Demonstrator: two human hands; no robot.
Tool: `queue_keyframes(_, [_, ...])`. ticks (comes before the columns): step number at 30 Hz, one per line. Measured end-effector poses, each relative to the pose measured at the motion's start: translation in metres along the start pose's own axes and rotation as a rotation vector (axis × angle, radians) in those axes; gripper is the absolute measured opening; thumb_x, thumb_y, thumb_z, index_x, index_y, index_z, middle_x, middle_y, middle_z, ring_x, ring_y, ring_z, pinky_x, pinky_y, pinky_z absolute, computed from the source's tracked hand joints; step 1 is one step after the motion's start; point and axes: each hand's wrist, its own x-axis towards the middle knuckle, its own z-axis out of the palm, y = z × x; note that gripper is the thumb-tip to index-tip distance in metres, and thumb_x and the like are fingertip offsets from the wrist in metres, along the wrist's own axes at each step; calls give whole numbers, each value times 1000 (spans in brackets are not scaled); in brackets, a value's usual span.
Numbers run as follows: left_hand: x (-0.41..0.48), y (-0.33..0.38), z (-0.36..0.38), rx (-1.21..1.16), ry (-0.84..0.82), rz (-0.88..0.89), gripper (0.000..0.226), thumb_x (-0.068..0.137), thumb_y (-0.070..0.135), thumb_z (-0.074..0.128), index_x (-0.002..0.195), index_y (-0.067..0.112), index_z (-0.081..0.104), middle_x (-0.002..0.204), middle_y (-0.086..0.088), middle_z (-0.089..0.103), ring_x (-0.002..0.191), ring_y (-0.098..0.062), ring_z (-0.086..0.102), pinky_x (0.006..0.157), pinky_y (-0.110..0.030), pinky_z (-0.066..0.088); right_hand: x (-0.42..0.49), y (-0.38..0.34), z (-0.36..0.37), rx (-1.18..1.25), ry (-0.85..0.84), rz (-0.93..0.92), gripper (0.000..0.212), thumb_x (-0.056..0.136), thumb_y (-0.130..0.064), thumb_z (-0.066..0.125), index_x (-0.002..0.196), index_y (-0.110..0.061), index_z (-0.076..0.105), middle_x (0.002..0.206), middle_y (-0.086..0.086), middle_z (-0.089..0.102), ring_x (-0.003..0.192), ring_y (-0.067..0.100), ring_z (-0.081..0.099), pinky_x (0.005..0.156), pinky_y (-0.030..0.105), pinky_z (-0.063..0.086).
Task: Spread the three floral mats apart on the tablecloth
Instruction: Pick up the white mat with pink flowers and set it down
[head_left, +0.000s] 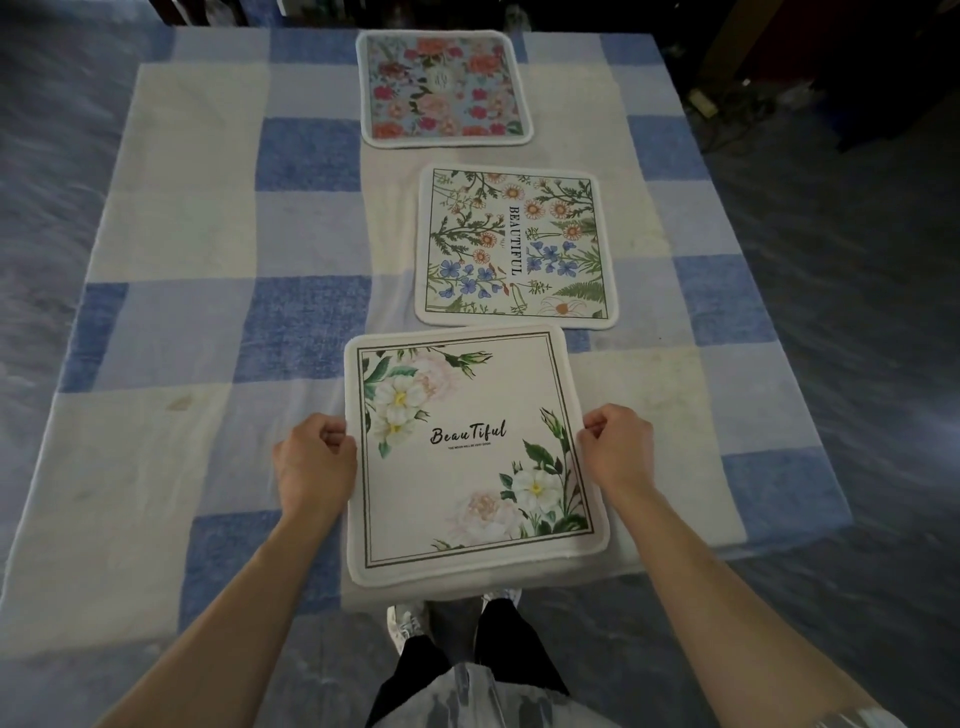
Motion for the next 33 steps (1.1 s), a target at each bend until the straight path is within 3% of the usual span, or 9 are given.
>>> queue_keyframes(7, [1, 9, 1, -28, 31, 21, 14, 86, 8, 61, 92, 15, 71, 72, 8, 64, 72, -9, 56, 74, -28, 46, -3, 8, 0, -15, -27, 32, 17, 85, -4, 64, 97, -9, 74, 94, 6, 73, 84, 19, 67, 78, 26, 53])
queue_keyframes(11, [2, 4, 2, -2, 20, 1, 13, 86, 7, 61, 90, 16, 69, 74, 7, 63, 71, 1, 48, 67, -19, 36, -2, 4, -1, -2, -29, 22, 19, 84, -1, 64, 98, -8, 74, 94, 6, 73, 81, 17, 65, 73, 22, 49])
queue_keyframes(18, [10, 1, -2, 16, -50, -3, 8, 82, 12, 66, 86, 17, 69, 76, 5, 67, 78, -15, 62, 74, -30, 51, -6, 2, -3, 1, -26, 7, 15, 86, -6, 65, 99, -9, 73, 92, 3, 72, 83, 17, 65, 74, 23, 49])
queue_keyframes(21, [13, 1, -7, -13, -41, 13, 8, 81, 14, 68, 87, 18, 67, 78, 6, 66, 81, -17, 62, 70, -26, 46, -5, -5, -10, 17, 16, -21, 10, 85, -10, 64, 92, -11, 72, 83, -2, 69, 81, 17, 66, 73, 26, 51])
queue_keyframes(25, [19, 8, -17, -32, -12, 33, 20, 82, 18, 70, 101, 14, 69, 84, 3, 66, 81, -14, 60, 75, -27, 45, -5, -18, -19, 85, 36, -93, 22, 86, -17, 68, 107, -13, 68, 88, -2, 66, 79, 12, 61, 73, 21, 45])
queue_keyframes(33, [27, 33, -49, -38, -49, 217, 23, 82, 24, 72, 103, 17, 67, 84, 8, 62, 73, -6, 57, 74, -27, 43, -26, -47, -40, 174, 65, -143, 39, 87, -31, 66, 124, -18, 59, 103, -2, 63, 91, 12, 61, 77, 25, 45])
